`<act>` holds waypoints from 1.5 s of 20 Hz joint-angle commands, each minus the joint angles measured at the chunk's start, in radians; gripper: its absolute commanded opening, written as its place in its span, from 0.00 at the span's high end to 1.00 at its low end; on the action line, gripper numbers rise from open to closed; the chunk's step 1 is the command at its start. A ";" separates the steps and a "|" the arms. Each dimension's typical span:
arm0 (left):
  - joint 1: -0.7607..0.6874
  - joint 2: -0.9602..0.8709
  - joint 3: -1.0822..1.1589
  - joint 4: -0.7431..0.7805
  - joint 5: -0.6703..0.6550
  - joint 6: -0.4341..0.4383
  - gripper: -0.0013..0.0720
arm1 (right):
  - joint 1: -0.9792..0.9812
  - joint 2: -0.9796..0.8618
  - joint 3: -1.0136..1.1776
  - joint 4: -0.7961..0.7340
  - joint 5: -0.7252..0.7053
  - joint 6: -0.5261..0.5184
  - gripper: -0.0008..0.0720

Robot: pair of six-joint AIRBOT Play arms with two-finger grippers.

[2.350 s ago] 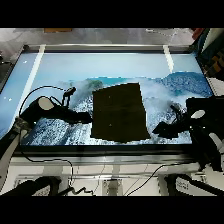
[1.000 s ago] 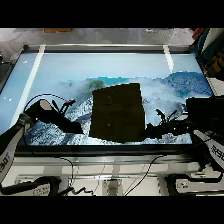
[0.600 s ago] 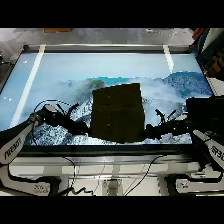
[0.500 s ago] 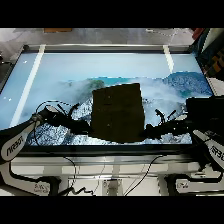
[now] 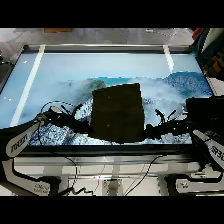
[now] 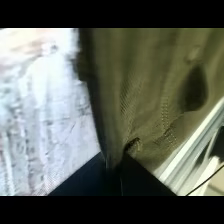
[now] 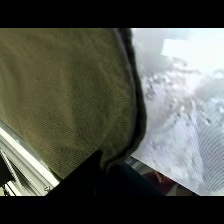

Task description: Fold the clothes and pants, and hang the long-sleeved shirts on hangers.

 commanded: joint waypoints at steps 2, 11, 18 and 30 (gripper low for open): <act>-0.005 0.003 0.002 0.023 -0.032 0.014 0.94 | 0.001 0.017 0.001 0.001 0.020 -0.044 0.93; -0.005 0.330 0.113 0.027 -0.004 0.034 0.95 | 0.001 0.433 0.176 0.001 0.034 -0.084 0.93; -0.005 0.806 0.191 0.026 0.123 0.034 0.95 | 0.001 0.744 0.397 0.072 0.033 -0.064 0.93; -0.011 1.111 0.074 0.026 0.348 -0.263 0.95 | 0.001 0.937 0.486 0.094 -0.198 0.200 0.93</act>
